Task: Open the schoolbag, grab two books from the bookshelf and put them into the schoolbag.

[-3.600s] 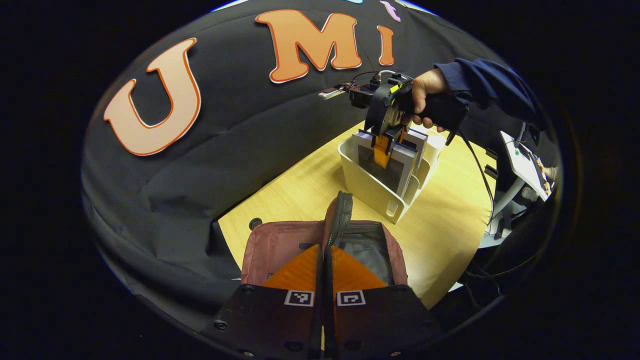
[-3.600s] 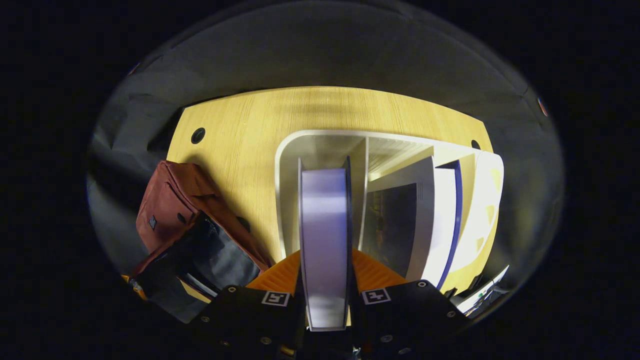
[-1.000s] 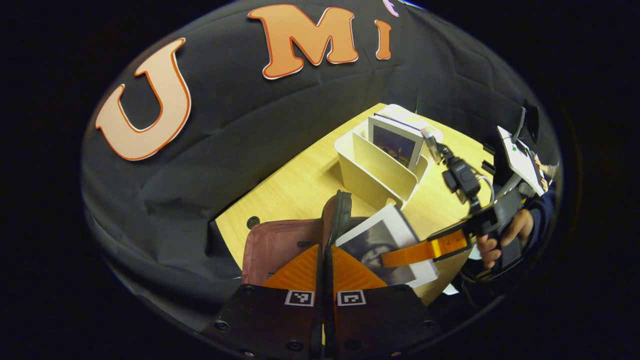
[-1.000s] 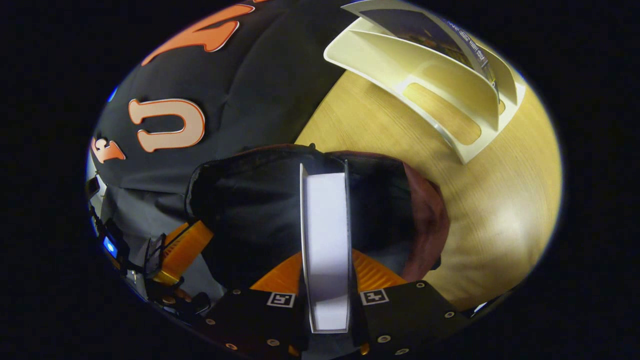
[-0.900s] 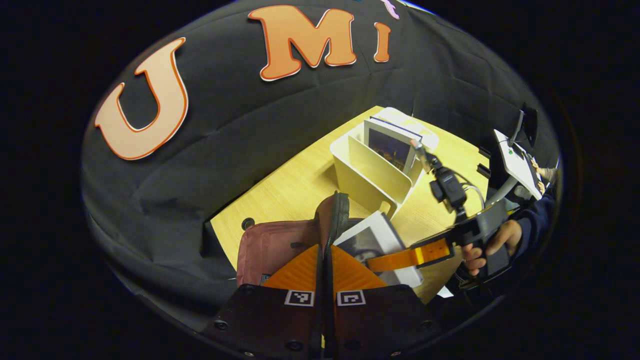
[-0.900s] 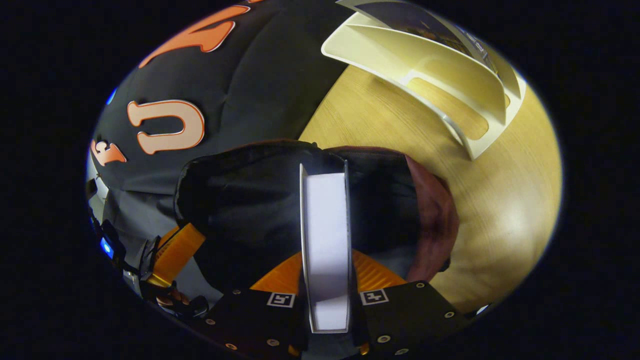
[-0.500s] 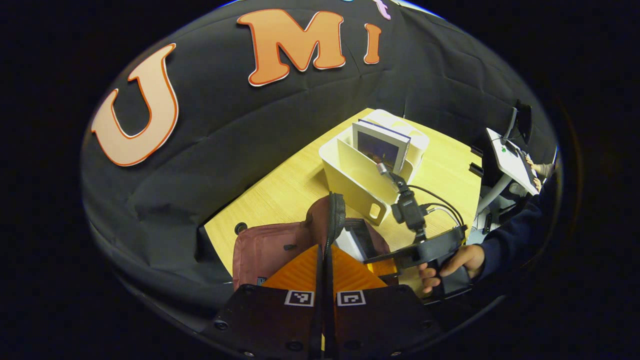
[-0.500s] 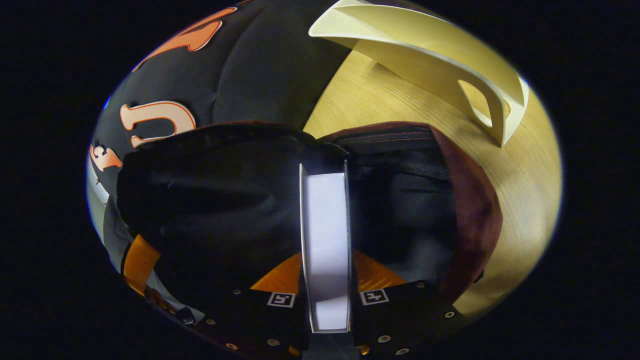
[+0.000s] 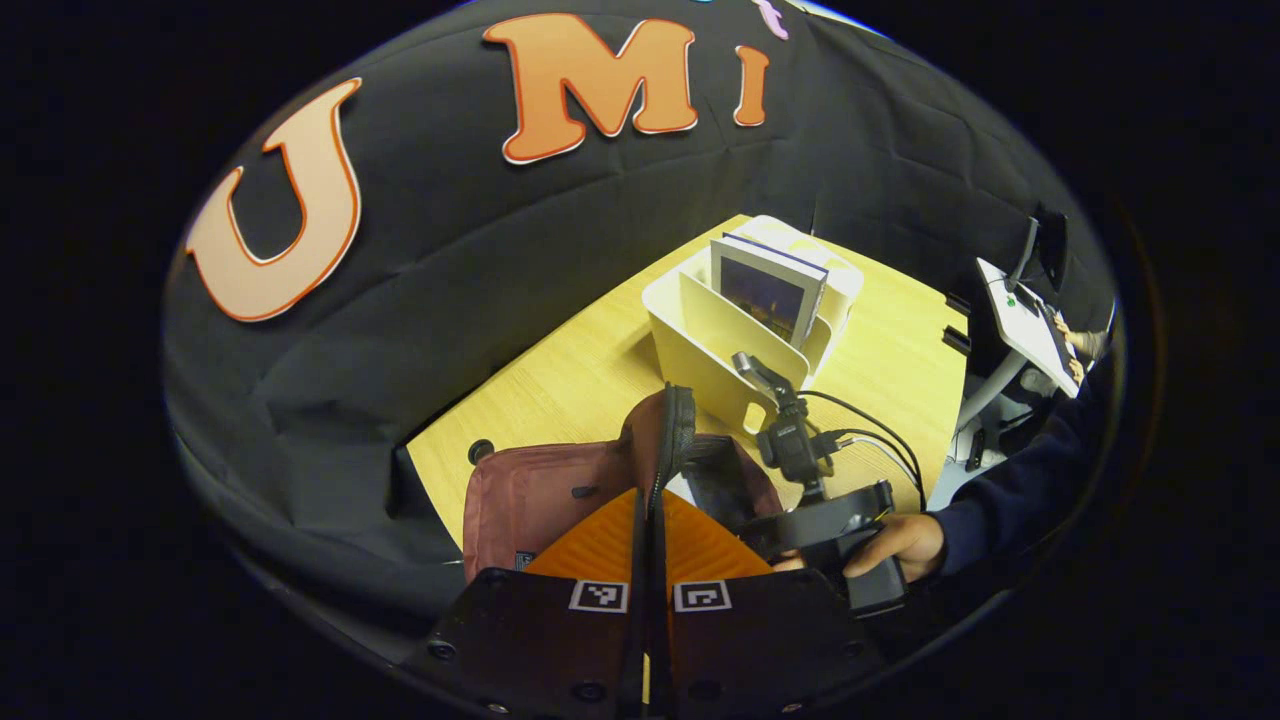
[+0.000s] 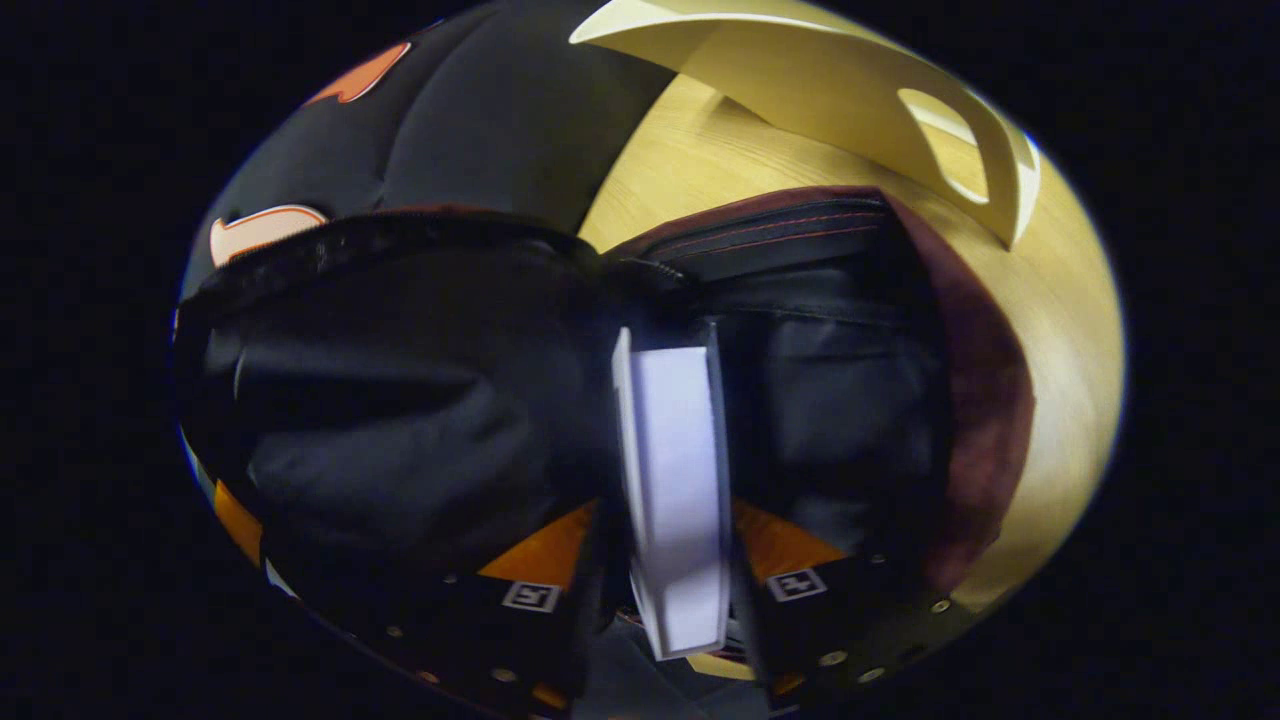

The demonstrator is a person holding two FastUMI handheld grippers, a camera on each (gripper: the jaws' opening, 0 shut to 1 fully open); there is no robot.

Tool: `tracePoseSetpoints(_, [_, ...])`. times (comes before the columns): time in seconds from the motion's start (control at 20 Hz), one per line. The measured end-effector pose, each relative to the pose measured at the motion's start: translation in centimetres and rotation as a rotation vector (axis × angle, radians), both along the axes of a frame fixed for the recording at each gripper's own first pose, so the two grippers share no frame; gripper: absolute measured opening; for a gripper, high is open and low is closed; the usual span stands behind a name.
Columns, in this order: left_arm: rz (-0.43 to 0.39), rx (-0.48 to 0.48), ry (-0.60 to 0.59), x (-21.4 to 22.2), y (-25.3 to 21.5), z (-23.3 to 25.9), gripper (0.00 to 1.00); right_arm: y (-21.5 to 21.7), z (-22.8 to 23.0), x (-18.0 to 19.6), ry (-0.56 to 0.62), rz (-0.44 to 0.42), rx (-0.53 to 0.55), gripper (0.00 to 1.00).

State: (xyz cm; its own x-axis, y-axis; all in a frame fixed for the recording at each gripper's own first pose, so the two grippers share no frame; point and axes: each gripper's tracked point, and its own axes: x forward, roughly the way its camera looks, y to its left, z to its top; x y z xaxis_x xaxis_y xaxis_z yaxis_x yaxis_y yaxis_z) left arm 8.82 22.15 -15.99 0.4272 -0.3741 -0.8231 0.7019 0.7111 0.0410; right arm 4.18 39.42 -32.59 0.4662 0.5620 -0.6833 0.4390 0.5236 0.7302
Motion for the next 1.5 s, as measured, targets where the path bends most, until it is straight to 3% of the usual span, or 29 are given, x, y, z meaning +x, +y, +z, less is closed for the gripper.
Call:
tracePoseSetpoints(0.1, [0.012, 0.006, -0.012, 0.5, 0.6, 0.0, 0.03, -1.9, 0.2, -0.6, 0.032, 0.012, -0.054, 0.73])
tracePoseSetpoints(0.15, [0.013, 0.003, -0.012, 0.5, 0.6, -0.1, 0.03, -2.8, 0.4, -0.5, 0.02, 0.019, -0.078, 0.97])
tracePoseSetpoints(0.75, [0.011, -0.034, -0.019, -0.4, -1.3, -1.3, 0.03, -18.2, 8.4, -2.6, -0.098, 0.228, -0.535, 0.98])
tracePoseSetpoints(1.0, [0.023, -0.048, -0.017, -0.9, -1.6, -2.0, 0.03, -23.5, 12.3, -2.2, -0.088, 0.309, -0.606, 0.98])
tracePoseSetpoints(1.35, [0.054, -0.06, -0.025, -0.9, -1.0, -2.0, 0.03, -29.9, 17.1, 2.6, -0.122, 0.4, -0.824, 0.98])
tracePoseSetpoints(1.5, [0.067, -0.068, -0.022, -1.0, -0.9, -2.1, 0.03, -30.0, 17.4, 5.1, -0.098, 0.45, -0.798, 0.98])
